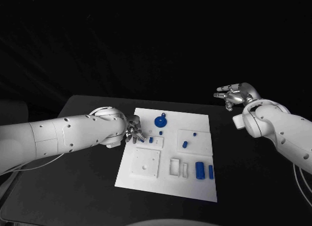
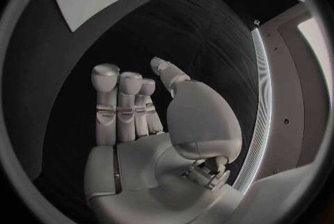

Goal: Assemble the parts on the task board

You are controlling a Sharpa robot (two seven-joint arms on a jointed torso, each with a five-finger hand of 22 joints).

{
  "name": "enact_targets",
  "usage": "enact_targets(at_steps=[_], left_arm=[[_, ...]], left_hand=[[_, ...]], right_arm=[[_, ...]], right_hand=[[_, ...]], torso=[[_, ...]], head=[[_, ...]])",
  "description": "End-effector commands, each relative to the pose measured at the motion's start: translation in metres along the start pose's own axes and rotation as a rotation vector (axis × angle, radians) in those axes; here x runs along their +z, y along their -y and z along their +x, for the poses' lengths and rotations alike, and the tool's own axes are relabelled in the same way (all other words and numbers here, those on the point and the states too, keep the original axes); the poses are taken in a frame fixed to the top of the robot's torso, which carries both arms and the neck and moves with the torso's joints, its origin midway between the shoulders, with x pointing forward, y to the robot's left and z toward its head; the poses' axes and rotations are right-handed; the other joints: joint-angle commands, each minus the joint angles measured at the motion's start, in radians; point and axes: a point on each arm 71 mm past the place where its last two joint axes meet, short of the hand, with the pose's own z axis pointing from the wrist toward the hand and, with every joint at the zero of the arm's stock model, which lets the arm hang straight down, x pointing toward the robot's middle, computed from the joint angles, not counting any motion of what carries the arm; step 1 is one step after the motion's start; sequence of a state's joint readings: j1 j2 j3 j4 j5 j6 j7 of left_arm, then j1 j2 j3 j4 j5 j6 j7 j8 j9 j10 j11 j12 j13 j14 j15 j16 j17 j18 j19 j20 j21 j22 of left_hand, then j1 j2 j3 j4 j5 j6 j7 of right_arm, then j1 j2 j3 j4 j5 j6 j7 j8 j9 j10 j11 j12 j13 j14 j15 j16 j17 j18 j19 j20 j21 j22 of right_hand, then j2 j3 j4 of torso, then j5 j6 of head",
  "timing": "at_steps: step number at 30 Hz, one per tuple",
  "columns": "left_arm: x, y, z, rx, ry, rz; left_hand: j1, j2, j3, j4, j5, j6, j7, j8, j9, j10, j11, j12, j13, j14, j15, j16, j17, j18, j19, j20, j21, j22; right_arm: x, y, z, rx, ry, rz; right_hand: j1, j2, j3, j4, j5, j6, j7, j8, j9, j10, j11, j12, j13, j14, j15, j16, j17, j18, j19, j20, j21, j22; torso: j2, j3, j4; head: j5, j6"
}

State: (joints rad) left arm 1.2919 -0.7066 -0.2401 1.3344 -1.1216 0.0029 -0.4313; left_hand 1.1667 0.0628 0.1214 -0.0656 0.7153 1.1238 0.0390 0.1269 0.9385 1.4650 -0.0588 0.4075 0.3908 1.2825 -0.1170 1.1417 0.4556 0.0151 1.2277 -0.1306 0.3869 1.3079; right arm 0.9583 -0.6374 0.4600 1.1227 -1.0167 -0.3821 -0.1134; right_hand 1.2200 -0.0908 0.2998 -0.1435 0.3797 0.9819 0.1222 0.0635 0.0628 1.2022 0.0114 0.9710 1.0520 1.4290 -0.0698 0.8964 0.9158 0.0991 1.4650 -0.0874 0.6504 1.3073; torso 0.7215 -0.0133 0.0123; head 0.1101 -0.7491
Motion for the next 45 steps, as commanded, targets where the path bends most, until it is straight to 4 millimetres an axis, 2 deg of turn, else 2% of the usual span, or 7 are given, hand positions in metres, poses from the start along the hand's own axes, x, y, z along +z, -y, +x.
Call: enact_targets(at_steps=[1,23,45], left_arm=[[0.0002,0.0005,0.0003,0.018,-0.003,0.003],[0.0008,0.0010,0.0003,0.019,0.009,-0.008],[0.0032,0.0018,0.0084,0.015,0.001,-0.024]], left_hand=[[0.011,0.000,0.065,-0.062,0.004,0.044,-0.039,0.004,0.001,0.033,-0.005,-0.004,0.001,0.004,0.004,-0.003,0.001,0.000,-0.002,-0.001,0.002,0.018],[0.014,-0.002,0.067,-0.058,0.004,0.045,-0.039,0.002,0.004,0.034,-0.005,-0.005,0.002,0.006,0.004,-0.005,0.005,0.000,-0.002,-0.001,0.002,0.018],[0.015,-0.004,0.067,-0.058,0.004,0.049,-0.039,0.001,0.000,0.037,-0.006,-0.005,0.001,0.007,0.003,-0.004,0.008,-0.001,-0.001,-0.002,0.002,0.018]], right_arm=[[0.0000,-0.0002,0.0012,-0.008,-0.015,-0.004],[-0.0002,0.0006,0.0001,-0.010,-0.015,-0.003],[-0.0008,0.0011,-0.0007,-0.011,-0.015,-0.002]], right_hand=[[-0.006,0.002,0.001,0.001,0.006,0.009,0.000,-0.002,0.001,-0.016,-0.008,-0.004,0.000,0.005,0.000,-0.006,-0.001,0.015,0.053,-0.001,-0.004,0.014],[-0.005,0.004,0.001,0.000,0.005,0.009,0.000,-0.001,0.001,-0.016,-0.007,-0.003,0.001,0.005,0.000,-0.007,-0.001,0.015,0.053,-0.001,-0.006,0.013],[-0.005,0.004,0.001,0.000,0.005,0.009,0.000,-0.001,0.001,-0.016,-0.007,-0.003,0.001,0.005,0.000,-0.007,-0.001,0.015,0.053,-0.001,-0.006,0.013]], torso=[[0.000,0.0004,-0.0003],[0.000,-0.0004,0.0001],[0.000,0.0006,-0.0002]], head=[[-0.001,0.001],[-0.002,0.000],[-0.004,-0.002]])
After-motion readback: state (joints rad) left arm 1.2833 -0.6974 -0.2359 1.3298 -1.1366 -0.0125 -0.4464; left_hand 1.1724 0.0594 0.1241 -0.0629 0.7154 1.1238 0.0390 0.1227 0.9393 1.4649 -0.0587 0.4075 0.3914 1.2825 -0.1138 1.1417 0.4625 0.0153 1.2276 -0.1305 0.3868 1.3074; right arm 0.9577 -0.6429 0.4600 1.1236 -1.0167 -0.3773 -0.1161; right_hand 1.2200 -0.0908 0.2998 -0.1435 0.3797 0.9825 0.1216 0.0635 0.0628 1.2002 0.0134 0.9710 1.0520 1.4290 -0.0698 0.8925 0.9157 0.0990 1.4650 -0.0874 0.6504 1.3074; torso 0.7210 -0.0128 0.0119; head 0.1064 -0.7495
